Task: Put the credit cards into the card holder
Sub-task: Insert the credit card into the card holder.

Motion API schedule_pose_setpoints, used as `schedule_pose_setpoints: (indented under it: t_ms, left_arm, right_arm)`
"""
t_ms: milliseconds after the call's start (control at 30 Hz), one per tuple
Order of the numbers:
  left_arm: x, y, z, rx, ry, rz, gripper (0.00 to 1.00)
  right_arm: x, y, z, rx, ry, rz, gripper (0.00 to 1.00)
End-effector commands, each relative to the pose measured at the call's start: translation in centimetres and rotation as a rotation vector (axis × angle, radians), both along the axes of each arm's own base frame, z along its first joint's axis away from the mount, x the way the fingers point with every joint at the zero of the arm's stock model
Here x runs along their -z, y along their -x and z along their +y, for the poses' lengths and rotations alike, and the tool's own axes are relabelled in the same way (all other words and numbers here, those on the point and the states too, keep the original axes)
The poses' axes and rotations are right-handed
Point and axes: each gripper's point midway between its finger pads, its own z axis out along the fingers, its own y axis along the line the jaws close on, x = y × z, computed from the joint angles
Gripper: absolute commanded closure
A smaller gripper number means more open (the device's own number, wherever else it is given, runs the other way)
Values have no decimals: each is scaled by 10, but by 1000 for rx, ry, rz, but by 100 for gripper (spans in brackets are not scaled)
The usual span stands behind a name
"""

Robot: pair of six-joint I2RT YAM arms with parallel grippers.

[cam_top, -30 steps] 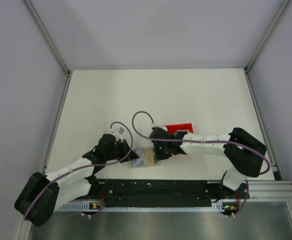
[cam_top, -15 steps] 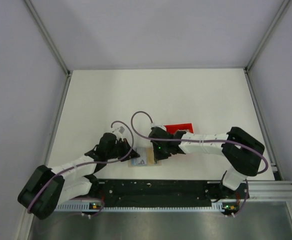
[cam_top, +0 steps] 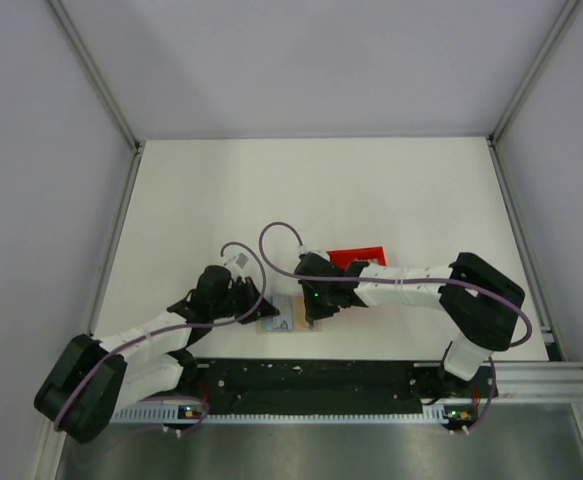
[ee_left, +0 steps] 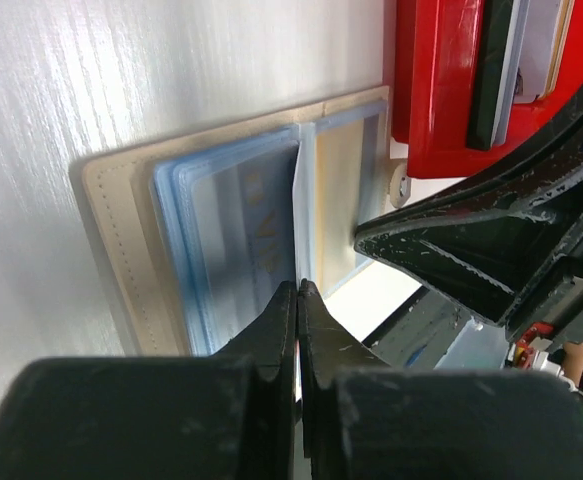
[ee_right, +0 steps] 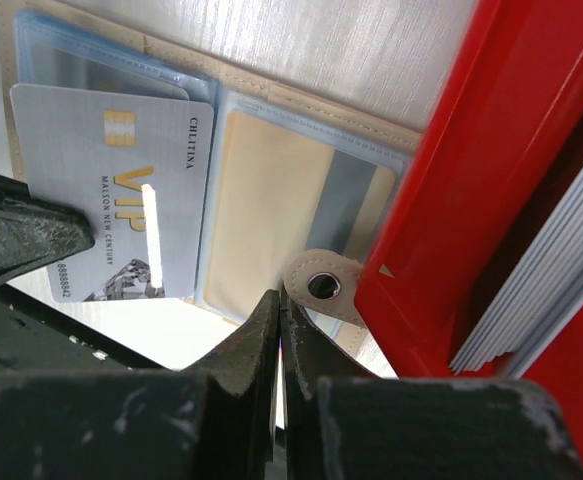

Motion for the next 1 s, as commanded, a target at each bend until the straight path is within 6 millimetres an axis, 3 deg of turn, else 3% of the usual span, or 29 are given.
schedule_pose_setpoints:
  t_ms: [0, 233, 800, 967]
  left_arm:
    - [-23, -8, -3, 20, 12, -57, 100]
    - [-32, -11, -8, 15, 56, -79, 100]
    - [-1, -12, 0, -11, -14, -35, 100]
    - [1, -5, -5, -13, 60, -13, 100]
  right_arm:
    - [24, 0, -19, 7, 104, 12, 100]
    - [23, 0, -18, 9, 103, 9, 100]
    - [23, -1, -18, 6, 107, 10, 100]
    - [23, -1, -17, 7, 104, 9, 100]
